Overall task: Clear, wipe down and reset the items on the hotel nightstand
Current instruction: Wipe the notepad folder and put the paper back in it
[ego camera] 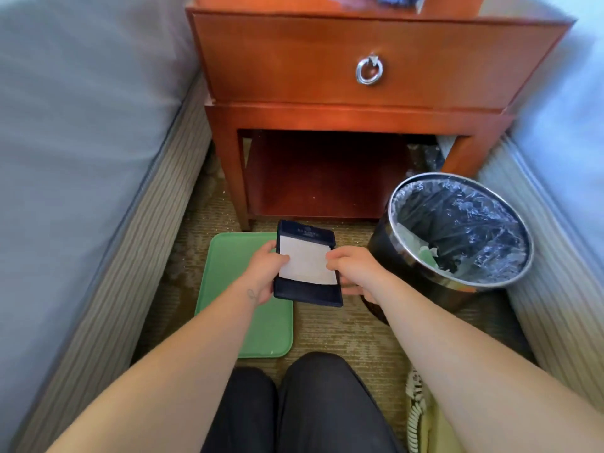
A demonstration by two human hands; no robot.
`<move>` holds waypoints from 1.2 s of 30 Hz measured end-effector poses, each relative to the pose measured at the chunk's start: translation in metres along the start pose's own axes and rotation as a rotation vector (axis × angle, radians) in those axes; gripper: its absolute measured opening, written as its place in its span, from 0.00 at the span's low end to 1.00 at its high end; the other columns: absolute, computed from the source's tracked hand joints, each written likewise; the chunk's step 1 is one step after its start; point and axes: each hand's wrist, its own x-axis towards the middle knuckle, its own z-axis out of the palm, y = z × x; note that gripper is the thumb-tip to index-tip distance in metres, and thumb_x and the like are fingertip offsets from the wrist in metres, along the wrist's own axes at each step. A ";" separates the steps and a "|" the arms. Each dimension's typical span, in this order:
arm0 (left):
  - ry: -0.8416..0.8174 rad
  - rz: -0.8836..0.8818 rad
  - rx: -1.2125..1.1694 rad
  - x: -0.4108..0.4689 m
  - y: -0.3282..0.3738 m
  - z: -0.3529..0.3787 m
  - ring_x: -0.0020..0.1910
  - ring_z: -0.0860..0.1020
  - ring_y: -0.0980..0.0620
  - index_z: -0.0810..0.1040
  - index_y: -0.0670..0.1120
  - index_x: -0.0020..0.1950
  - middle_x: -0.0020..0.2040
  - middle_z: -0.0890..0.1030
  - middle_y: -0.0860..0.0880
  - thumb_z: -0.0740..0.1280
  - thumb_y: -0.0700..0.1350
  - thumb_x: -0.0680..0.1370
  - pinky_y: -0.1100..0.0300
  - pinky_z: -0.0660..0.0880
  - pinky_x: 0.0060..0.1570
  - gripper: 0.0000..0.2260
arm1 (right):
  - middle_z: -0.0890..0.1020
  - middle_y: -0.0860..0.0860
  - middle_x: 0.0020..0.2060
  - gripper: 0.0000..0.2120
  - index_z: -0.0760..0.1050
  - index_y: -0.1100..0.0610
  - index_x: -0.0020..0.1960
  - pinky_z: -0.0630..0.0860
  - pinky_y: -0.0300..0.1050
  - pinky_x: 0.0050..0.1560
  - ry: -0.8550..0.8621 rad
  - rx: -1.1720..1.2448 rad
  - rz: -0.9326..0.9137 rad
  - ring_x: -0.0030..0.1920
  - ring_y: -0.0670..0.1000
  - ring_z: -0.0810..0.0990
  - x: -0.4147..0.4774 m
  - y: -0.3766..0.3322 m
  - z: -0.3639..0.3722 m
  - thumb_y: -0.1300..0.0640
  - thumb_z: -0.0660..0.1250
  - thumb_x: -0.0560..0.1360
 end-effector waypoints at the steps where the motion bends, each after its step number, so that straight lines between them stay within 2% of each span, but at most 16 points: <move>1: -0.004 0.031 -0.007 -0.010 0.007 -0.002 0.42 0.79 0.49 0.66 0.47 0.74 0.53 0.80 0.45 0.58 0.33 0.81 0.54 0.78 0.39 0.21 | 0.78 0.51 0.55 0.10 0.78 0.51 0.53 0.76 0.45 0.45 0.017 -0.004 -0.039 0.57 0.54 0.77 -0.010 -0.006 -0.002 0.63 0.64 0.77; 4: -0.022 0.103 -0.006 -0.038 0.029 -0.009 0.44 0.79 0.51 0.68 0.49 0.72 0.50 0.81 0.50 0.58 0.34 0.81 0.53 0.78 0.45 0.20 | 0.78 0.51 0.56 0.12 0.79 0.52 0.55 0.76 0.43 0.44 0.066 0.004 -0.161 0.57 0.53 0.76 -0.036 -0.019 -0.009 0.65 0.64 0.77; 7: -0.071 0.168 0.002 -0.068 0.052 -0.016 0.49 0.77 0.51 0.71 0.50 0.71 0.53 0.81 0.51 0.58 0.34 0.81 0.56 0.76 0.41 0.20 | 0.79 0.53 0.57 0.13 0.79 0.50 0.51 0.78 0.48 0.53 0.122 0.006 -0.279 0.56 0.53 0.78 -0.063 -0.034 -0.011 0.66 0.64 0.76; 9: -0.089 0.221 -0.023 -0.088 0.066 -0.020 0.51 0.78 0.50 0.73 0.51 0.69 0.56 0.81 0.50 0.60 0.35 0.80 0.57 0.78 0.43 0.20 | 0.79 0.52 0.59 0.15 0.80 0.49 0.51 0.78 0.51 0.58 0.146 0.000 -0.346 0.58 0.53 0.77 -0.080 -0.044 -0.013 0.67 0.65 0.75; 12: -0.110 0.317 -0.067 -0.117 0.081 -0.027 0.50 0.79 0.50 0.74 0.52 0.68 0.57 0.82 0.51 0.61 0.34 0.80 0.58 0.78 0.42 0.20 | 0.77 0.49 0.57 0.18 0.80 0.50 0.54 0.75 0.47 0.59 0.128 0.011 -0.446 0.60 0.49 0.74 -0.110 -0.057 -0.017 0.70 0.64 0.75; 15: -0.130 0.387 -0.106 -0.139 0.097 -0.034 0.53 0.81 0.48 0.76 0.49 0.67 0.55 0.84 0.49 0.61 0.33 0.79 0.56 0.79 0.46 0.20 | 0.77 0.47 0.55 0.19 0.79 0.48 0.54 0.73 0.47 0.61 0.117 0.068 -0.552 0.60 0.47 0.73 -0.138 -0.071 -0.020 0.70 0.64 0.75; 17: -0.151 0.427 -0.148 -0.151 0.111 -0.037 0.58 0.81 0.46 0.75 0.47 0.69 0.57 0.83 0.48 0.61 0.35 0.79 0.55 0.80 0.49 0.19 | 0.79 0.46 0.57 0.18 0.80 0.48 0.55 0.70 0.46 0.62 0.126 0.105 -0.631 0.61 0.46 0.73 -0.153 -0.082 -0.021 0.69 0.64 0.75; 20: -0.172 0.506 -0.181 -0.169 0.129 -0.035 0.58 0.80 0.47 0.73 0.46 0.70 0.59 0.83 0.48 0.62 0.36 0.80 0.56 0.80 0.48 0.19 | 0.79 0.46 0.60 0.16 0.81 0.48 0.56 0.69 0.46 0.63 0.169 0.137 -0.719 0.64 0.46 0.73 -0.165 -0.094 -0.021 0.66 0.63 0.78; 24: -0.197 0.600 -0.140 -0.181 0.159 -0.030 0.61 0.78 0.44 0.75 0.44 0.67 0.60 0.82 0.44 0.62 0.33 0.78 0.51 0.76 0.58 0.18 | 0.81 0.44 0.56 0.14 0.81 0.46 0.52 0.71 0.40 0.60 0.222 0.194 -0.802 0.60 0.44 0.76 -0.168 -0.120 -0.027 0.63 0.64 0.78; 28: -0.191 0.678 -0.114 -0.178 0.197 -0.029 0.56 0.78 0.47 0.79 0.42 0.62 0.60 0.82 0.41 0.61 0.32 0.77 0.55 0.73 0.56 0.15 | 0.82 0.41 0.51 0.12 0.82 0.48 0.52 0.71 0.28 0.48 0.240 0.221 -0.876 0.54 0.40 0.78 -0.158 -0.156 -0.035 0.62 0.64 0.79; 31: -0.122 0.707 -0.102 -0.165 0.219 -0.027 0.53 0.79 0.48 0.79 0.43 0.58 0.57 0.82 0.41 0.61 0.31 0.77 0.53 0.73 0.57 0.14 | 0.83 0.41 0.49 0.12 0.83 0.51 0.54 0.71 0.24 0.45 0.241 0.214 -0.896 0.52 0.34 0.78 -0.143 -0.180 -0.036 0.64 0.65 0.78; 33: -0.019 0.704 -0.088 -0.152 0.235 -0.025 0.51 0.80 0.50 0.78 0.46 0.54 0.51 0.83 0.46 0.63 0.31 0.77 0.53 0.73 0.59 0.13 | 0.83 0.43 0.52 0.12 0.82 0.51 0.54 0.72 0.28 0.50 0.246 0.171 -0.882 0.55 0.39 0.79 -0.130 -0.198 -0.038 0.64 0.65 0.77; 36: 0.094 0.707 0.041 -0.135 0.266 -0.027 0.50 0.79 0.57 0.73 0.50 0.63 0.50 0.80 0.54 0.65 0.34 0.77 0.62 0.75 0.51 0.17 | 0.83 0.43 0.53 0.12 0.83 0.49 0.52 0.72 0.40 0.60 0.249 0.103 -0.838 0.58 0.43 0.78 -0.109 -0.228 -0.041 0.64 0.66 0.76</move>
